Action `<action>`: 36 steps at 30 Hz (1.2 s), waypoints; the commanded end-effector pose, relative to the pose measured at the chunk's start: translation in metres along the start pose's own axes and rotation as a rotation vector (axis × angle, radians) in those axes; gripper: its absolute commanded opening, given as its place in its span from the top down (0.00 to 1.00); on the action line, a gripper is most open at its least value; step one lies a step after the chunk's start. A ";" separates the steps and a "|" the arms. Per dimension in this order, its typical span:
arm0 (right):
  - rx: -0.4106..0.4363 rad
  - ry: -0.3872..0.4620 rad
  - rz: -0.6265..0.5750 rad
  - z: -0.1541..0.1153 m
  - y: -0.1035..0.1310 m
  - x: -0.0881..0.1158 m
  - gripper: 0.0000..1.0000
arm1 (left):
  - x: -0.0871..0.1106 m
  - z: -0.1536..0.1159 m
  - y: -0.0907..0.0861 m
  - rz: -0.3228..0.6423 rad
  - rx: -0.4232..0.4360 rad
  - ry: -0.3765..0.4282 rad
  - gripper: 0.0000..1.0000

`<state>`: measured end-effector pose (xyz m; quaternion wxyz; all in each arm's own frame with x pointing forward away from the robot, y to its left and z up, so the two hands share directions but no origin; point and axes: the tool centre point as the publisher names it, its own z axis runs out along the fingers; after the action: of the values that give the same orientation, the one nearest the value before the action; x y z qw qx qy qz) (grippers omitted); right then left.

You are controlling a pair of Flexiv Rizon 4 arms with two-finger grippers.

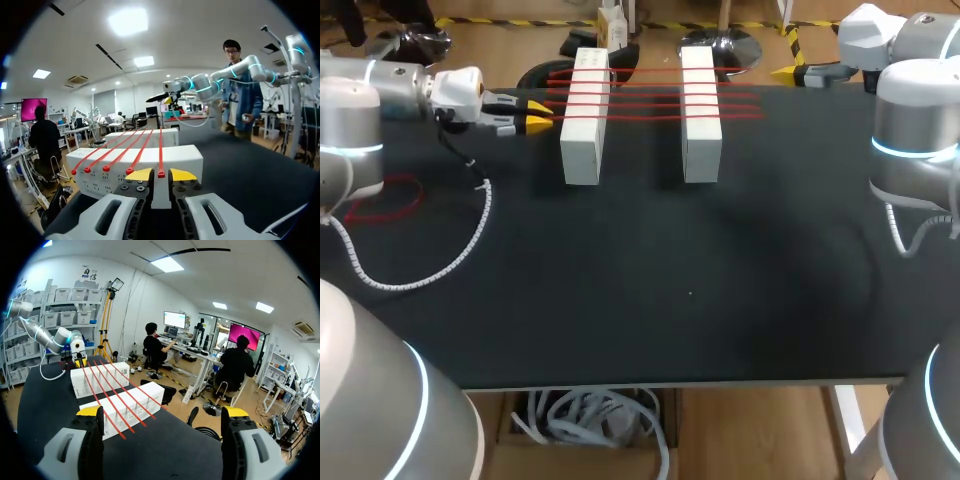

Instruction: Grab the tape and strap the tape.

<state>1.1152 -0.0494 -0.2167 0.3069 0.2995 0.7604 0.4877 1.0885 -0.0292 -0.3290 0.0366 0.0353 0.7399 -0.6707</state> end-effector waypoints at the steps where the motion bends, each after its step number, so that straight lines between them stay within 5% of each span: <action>1: 0.000 0.000 0.000 0.000 0.000 0.000 0.00 | -0.003 0.000 0.005 -0.001 0.008 0.007 0.82; 14: 0.000 0.000 0.000 0.000 0.000 0.000 0.00 | -0.004 0.001 0.005 0.003 0.012 0.001 0.86; 19: 0.000 0.000 0.000 0.000 0.000 0.000 0.00 | -0.002 0.002 0.004 0.002 0.015 -0.002 1.00; 26: 0.000 0.000 0.000 0.000 0.000 0.000 0.00 | 0.003 0.002 0.001 0.005 0.019 -0.003 1.00; 36: 0.000 0.000 0.000 0.000 0.000 0.000 0.00 | 0.020 0.010 -0.026 -0.076 0.172 -0.058 1.00</action>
<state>1.1153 -0.0494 -0.2167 0.3069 0.2995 0.7604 0.4877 1.0772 -0.0372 -0.3060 0.0182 0.0068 0.6921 -0.7215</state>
